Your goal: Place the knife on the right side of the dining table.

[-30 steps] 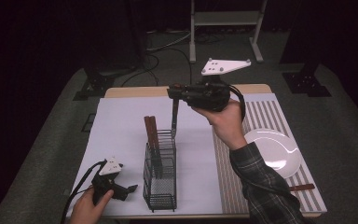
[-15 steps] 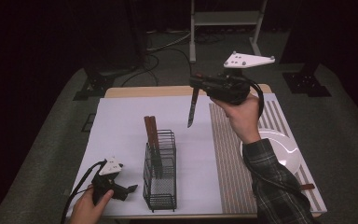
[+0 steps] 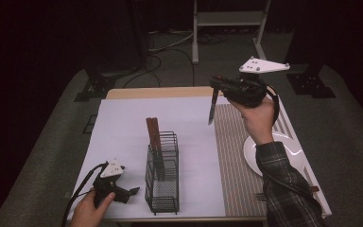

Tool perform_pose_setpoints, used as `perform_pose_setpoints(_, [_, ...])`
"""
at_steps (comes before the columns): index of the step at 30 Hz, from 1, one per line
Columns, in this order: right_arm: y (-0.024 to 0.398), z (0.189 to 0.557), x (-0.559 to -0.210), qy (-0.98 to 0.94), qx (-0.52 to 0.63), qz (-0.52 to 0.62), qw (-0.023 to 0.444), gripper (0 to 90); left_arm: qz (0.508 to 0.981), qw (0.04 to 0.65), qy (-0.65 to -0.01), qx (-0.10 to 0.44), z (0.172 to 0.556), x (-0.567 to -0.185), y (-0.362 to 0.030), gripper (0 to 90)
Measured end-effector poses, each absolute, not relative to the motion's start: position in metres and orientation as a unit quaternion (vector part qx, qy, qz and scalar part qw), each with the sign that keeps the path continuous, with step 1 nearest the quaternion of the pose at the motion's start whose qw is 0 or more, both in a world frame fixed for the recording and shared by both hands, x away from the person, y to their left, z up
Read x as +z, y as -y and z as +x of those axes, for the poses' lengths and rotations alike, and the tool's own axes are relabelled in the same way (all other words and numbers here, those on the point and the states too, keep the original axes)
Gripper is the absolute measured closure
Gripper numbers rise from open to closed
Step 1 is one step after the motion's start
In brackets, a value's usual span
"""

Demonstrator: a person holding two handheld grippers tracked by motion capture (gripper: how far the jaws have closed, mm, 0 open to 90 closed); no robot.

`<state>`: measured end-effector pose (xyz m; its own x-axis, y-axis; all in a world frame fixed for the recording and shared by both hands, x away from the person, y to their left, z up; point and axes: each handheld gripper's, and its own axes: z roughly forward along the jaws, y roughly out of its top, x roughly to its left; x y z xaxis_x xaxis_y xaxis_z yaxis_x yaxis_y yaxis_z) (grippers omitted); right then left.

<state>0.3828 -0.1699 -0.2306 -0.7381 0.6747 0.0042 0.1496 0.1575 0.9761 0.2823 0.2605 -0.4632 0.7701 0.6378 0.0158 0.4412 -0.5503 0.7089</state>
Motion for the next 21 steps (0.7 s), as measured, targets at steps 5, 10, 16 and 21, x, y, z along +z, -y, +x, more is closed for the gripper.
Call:
perform_pose_setpoints(5, [0.179,0.387,-0.238,-0.724,0.571,0.302,0.241,79.5,0.870,0.359,-0.310,0.138,0.282,-0.463,-0.261,0.0])
perform_pose_setpoints(10, [0.190,0.393,-0.248,-0.720,0.559,0.323,0.255,79.5,0.870,0.359,-0.310,0.138,0.282,-0.463,-0.260,0.0])
perform_pose_setpoints(16, [0.204,0.401,-0.263,-0.712,0.545,0.350,0.270,79.5,0.869,0.359,-0.310,0.138,0.282,-0.463,-0.260,0.0])
perform_pose_setpoints(21, [0.215,0.408,-0.277,-0.706,0.534,0.371,0.280,79.5,0.869,0.359,-0.310,0.138,0.282,-0.463,-0.260,0.0])
